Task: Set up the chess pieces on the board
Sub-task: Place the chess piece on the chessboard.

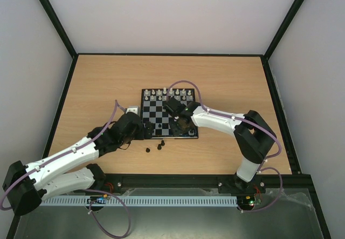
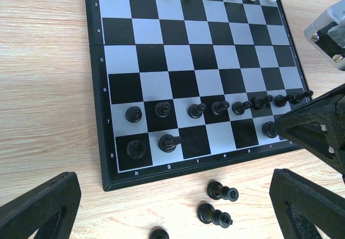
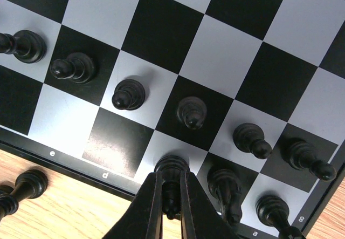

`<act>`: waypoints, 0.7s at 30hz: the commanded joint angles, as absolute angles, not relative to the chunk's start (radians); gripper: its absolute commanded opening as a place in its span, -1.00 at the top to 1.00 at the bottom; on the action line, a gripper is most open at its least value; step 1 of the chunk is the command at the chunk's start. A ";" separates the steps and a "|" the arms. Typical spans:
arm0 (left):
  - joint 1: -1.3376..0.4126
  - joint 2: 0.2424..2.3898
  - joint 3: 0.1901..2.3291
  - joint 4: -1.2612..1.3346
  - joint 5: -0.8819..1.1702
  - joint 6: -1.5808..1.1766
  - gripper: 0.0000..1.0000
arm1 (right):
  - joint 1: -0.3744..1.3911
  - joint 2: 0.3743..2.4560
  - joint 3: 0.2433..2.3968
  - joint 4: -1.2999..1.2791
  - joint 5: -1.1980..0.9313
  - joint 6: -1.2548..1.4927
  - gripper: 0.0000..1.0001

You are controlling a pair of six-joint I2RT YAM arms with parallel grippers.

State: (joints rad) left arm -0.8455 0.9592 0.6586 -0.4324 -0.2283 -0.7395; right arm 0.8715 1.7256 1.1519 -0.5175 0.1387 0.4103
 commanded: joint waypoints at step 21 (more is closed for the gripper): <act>-0.830 0.988 0.648 -0.402 -0.218 -0.717 -0.98 | 0.859 1.724 1.174 -0.544 0.124 0.394 0.62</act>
